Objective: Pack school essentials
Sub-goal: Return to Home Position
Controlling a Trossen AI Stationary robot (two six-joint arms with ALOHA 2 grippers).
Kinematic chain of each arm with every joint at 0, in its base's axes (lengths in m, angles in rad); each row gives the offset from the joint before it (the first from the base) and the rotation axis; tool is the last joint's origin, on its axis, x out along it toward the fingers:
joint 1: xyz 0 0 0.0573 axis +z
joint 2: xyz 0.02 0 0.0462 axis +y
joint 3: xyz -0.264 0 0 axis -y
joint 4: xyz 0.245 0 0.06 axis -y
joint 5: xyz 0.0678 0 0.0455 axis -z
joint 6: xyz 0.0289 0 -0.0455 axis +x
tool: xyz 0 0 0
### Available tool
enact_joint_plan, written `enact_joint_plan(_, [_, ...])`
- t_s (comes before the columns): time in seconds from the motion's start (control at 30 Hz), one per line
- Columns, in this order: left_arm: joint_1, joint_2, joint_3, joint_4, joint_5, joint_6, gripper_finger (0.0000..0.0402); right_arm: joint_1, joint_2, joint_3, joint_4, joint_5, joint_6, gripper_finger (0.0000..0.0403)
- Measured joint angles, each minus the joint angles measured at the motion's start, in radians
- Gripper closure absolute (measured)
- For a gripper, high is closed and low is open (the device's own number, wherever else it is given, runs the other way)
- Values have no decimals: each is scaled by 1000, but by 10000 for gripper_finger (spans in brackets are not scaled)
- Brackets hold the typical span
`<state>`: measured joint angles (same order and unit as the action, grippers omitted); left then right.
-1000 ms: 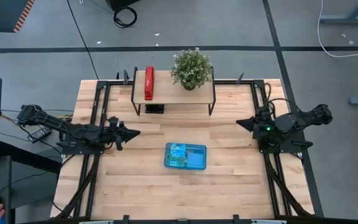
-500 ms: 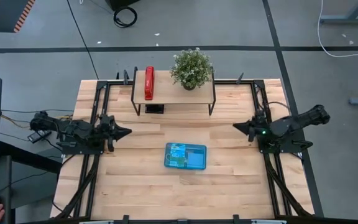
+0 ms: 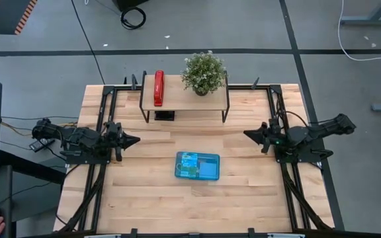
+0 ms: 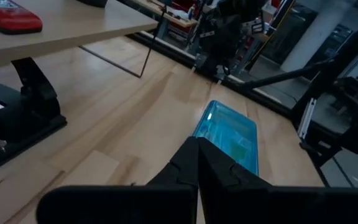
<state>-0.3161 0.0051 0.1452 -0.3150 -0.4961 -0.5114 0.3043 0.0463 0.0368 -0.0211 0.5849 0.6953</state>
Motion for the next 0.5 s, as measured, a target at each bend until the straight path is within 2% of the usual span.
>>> enact_joint_plan(0.1, [0, 0, 0, -2, -1, 0, 395, -27, 8, -30, 88, -60, -46, 397])
enact_joint_plan(0.33, [0, 0, 0, 93, -5, 58, 394, -111, 8, -30, 103, -101, -125, 397])
enact_joint_plan(0.4, [0, 0, 0, 130, -5, 103, 398, -144, 8, -30, 122, -147, -153, 397])
enact_joint_plan(0.5, [0, 0, 0, 110, 3, 103, 397, -187, 18, -28, 71, -275, -188, 397])
